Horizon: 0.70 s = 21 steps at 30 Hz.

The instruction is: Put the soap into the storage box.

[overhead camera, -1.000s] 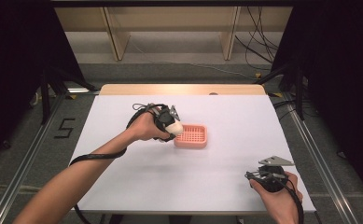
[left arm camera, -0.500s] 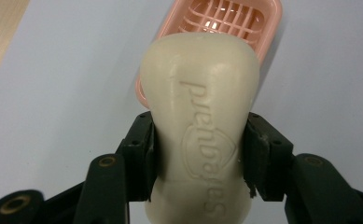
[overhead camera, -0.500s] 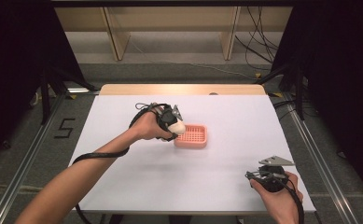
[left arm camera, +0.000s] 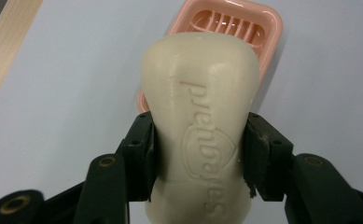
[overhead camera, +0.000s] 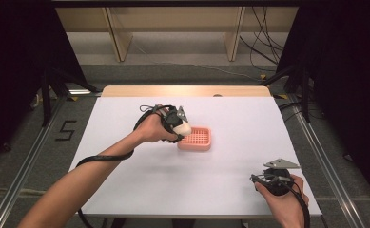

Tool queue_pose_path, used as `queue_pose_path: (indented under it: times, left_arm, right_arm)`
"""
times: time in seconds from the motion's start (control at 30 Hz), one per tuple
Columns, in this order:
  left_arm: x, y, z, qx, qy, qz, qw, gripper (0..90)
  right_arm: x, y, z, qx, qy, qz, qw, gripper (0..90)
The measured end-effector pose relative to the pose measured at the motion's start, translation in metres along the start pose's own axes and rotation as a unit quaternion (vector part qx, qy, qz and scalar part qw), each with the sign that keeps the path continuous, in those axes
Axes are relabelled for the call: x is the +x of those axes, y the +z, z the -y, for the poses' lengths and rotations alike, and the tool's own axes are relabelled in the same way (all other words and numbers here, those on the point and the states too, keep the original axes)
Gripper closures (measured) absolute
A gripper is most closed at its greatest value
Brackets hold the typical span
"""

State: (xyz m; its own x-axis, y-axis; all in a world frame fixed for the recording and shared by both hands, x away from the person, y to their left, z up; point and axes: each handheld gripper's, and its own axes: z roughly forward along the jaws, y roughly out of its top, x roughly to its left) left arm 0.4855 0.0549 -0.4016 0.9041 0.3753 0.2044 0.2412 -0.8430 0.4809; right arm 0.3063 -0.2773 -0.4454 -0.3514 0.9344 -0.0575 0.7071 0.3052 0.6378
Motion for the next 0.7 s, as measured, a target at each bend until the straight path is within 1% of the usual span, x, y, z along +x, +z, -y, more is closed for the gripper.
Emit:
queue_pose_path:
  times: [0.3, 0.4, 0.5, 0.53, 0.7]
  left_arm:
    - [-0.0009, 0.0021, -0.0031, -0.007, 0.004, -0.002, 1.0, 49.5]
    - [-0.0002, 0.0025, -0.0043, -0.009, 0.008, -0.004, 0.9999, 49.5]
    - [-0.0006, 0.0038, -0.0053, -0.013, 0.005, -0.004, 0.9999, 49.5]
    - [-0.0003, 0.0044, -0.0056, -0.013, 0.005, -0.001, 0.9999, 49.5]
    - [-0.0012, 0.0071, -0.0071, -0.019, 0.007, -0.002, 0.9998, 49.5]
  right_arm:
    - [0.0, 0.0001, 0.0, 0.0, -0.001, 0.0, 1.0, 51.1]
    - [0.0, 0.0, -0.0001, 0.0, -0.002, 0.0, 1.0, 51.1]
    - [0.0, 0.0, 0.0, 0.0, 0.0, 0.0, 1.0, 51.0]
    - [0.0001, 0.0, 0.0001, 0.0, 0.0, 0.0, 1.0, 51.0]
    - [-0.0001, -0.0002, -0.0001, 0.0, 0.0, -0.001, 1.0, 51.0]
